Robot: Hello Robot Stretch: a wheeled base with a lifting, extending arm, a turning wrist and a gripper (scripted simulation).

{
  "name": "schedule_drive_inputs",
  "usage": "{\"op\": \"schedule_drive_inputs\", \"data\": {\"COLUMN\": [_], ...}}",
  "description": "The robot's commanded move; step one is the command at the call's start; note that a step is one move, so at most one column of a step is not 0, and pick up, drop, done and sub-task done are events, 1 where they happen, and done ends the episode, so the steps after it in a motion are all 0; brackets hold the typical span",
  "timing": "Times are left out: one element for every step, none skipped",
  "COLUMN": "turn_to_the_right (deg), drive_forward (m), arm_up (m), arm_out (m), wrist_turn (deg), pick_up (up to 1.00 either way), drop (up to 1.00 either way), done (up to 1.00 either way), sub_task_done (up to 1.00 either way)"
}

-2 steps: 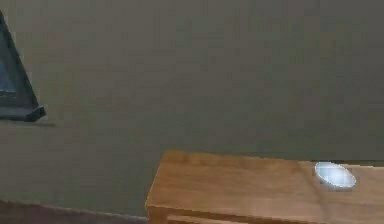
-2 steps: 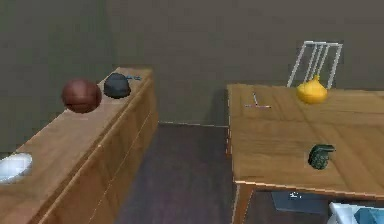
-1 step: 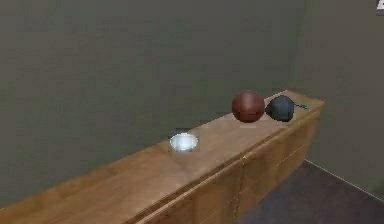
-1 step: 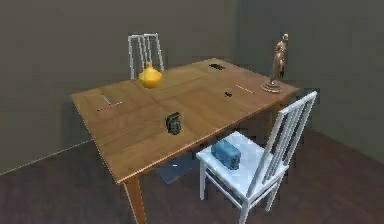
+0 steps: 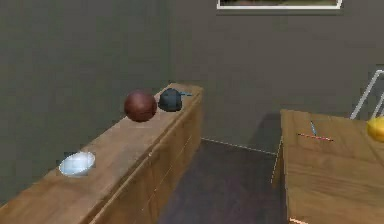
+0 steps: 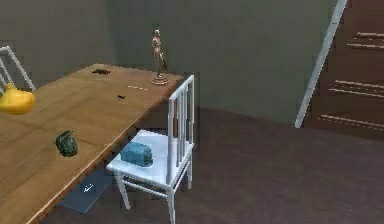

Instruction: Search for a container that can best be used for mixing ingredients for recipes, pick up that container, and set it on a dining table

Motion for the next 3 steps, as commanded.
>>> {"op": "schedule_drive_inputs", "data": {"turn_to_the_right": [0.0,39.0,0.0], "drive_forward": [1.00,0.00,0.05], "arm_up": [0.00,0.00,0.00], "arm_out": [0.00,0.00,0.00], "wrist_turn": [0.0,0.0,0.0], "pick_up": [0.00,0.00,0.00], "drop": [0.00,0.00,0.00], "done": [0.00,0.00,0.00], "sub_task_done": [0.00,0.00,0.00]}}
